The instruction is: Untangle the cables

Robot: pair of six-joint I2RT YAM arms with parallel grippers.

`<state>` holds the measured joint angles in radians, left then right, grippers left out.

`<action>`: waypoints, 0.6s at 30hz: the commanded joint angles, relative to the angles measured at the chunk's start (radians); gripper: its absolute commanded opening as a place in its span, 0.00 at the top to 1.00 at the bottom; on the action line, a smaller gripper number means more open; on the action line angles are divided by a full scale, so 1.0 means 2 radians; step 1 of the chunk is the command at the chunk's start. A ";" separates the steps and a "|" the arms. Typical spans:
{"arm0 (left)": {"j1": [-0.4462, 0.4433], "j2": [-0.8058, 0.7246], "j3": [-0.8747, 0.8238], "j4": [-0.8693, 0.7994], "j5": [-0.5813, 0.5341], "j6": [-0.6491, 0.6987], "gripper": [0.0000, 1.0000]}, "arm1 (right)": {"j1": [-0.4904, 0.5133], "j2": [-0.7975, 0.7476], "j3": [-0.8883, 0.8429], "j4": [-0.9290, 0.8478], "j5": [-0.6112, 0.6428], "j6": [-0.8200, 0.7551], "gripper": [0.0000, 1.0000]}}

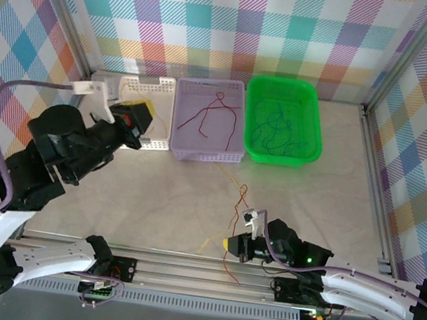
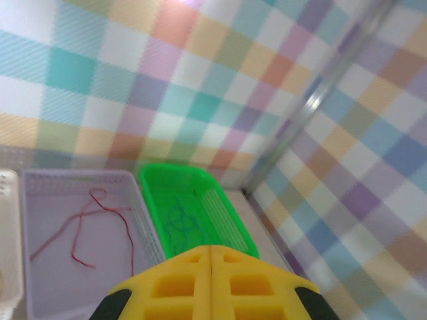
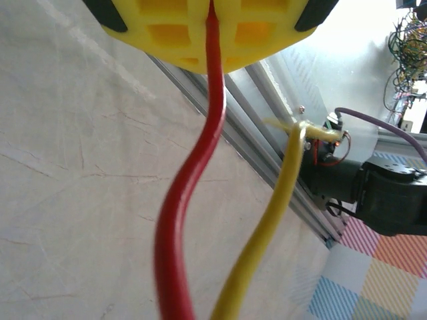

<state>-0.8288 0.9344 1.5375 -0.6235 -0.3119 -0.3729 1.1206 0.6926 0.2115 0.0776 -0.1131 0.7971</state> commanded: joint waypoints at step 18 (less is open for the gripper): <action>-0.126 -0.031 -0.379 0.274 0.255 -0.091 0.26 | 0.003 0.008 0.105 -0.024 -0.015 -0.034 1.00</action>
<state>-1.0443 0.8627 0.8017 -0.2165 0.1604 -0.5293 1.1206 0.6945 0.3889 0.0132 -0.1230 0.7536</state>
